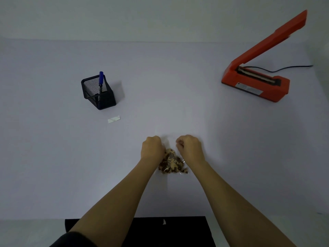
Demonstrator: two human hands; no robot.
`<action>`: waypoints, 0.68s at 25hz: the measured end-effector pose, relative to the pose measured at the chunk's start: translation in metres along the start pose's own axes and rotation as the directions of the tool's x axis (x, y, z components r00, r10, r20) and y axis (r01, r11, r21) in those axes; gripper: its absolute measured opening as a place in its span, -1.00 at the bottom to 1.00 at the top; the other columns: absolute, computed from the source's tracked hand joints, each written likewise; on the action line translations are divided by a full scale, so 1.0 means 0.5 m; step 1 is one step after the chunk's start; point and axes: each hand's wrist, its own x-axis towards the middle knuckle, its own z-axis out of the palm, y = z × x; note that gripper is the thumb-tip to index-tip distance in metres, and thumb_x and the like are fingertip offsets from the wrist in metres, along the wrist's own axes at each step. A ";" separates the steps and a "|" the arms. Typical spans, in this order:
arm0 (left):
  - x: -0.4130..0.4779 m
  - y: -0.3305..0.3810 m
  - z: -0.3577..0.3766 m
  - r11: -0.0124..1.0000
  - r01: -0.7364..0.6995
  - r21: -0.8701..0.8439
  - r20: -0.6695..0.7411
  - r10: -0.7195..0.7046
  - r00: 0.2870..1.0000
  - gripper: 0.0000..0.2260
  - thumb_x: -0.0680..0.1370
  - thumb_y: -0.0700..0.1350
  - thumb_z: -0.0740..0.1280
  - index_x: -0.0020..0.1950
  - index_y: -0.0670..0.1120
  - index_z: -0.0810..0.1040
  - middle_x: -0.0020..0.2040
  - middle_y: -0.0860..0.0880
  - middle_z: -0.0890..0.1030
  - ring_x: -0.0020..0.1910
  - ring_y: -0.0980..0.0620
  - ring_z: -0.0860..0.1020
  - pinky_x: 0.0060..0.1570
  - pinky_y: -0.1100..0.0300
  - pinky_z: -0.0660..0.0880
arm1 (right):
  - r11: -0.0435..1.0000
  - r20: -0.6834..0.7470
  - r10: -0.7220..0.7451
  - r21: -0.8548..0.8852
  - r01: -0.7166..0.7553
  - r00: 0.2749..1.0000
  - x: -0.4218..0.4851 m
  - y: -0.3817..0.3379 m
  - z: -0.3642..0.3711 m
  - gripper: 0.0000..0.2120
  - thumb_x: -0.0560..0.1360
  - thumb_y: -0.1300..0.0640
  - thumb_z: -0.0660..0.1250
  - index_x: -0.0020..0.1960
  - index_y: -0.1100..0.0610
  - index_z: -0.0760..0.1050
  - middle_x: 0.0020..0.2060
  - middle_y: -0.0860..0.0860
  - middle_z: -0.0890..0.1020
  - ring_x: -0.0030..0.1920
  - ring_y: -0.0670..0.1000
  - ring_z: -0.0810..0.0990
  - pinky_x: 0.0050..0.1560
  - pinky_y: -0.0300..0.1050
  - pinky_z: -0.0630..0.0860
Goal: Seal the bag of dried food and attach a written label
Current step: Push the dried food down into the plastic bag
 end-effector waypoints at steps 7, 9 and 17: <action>0.012 -0.021 0.012 0.950 -0.311 -0.023 -0.036 0.310 0.950 -0.88 0.50 -0.32 0.22 -0.04 -0.27 0.53 -0.05 -0.17 0.53 -0.12 -0.15 0.52 -0.20 0.21 0.33 | 1.000 0.018 -0.028 0.007 0.028 0.999 0.000 0.002 -0.008 -0.88 0.46 0.27 0.32 -0.04 0.24 0.60 -0.12 0.13 0.64 -0.12 0.09 0.60 -0.07 -0.08 0.54; 0.014 -0.034 0.007 0.954 -0.299 -0.026 -0.079 0.296 0.952 -0.88 0.52 -0.25 0.24 -0.07 -0.28 0.54 -0.07 -0.19 0.54 -0.13 -0.17 0.52 -0.19 0.17 0.34 | 1.000 0.010 0.002 0.029 -0.002 1.000 0.000 0.003 -0.009 -0.88 0.44 0.25 0.33 -0.07 0.24 0.60 -0.16 0.12 0.65 -0.15 0.08 0.61 -0.10 -0.08 0.56; 0.024 -0.025 0.011 0.941 -0.329 -0.077 -0.089 0.322 0.943 -0.90 0.51 -0.21 0.28 -0.06 -0.24 0.52 -0.07 -0.17 0.53 -0.13 -0.11 0.51 -0.20 0.20 0.37 | 0.995 0.020 0.104 0.003 -0.105 0.994 0.013 0.002 -0.003 -0.75 0.40 0.00 0.44 -0.13 0.19 0.57 -0.21 0.04 0.62 -0.18 0.01 0.57 -0.18 -0.19 0.47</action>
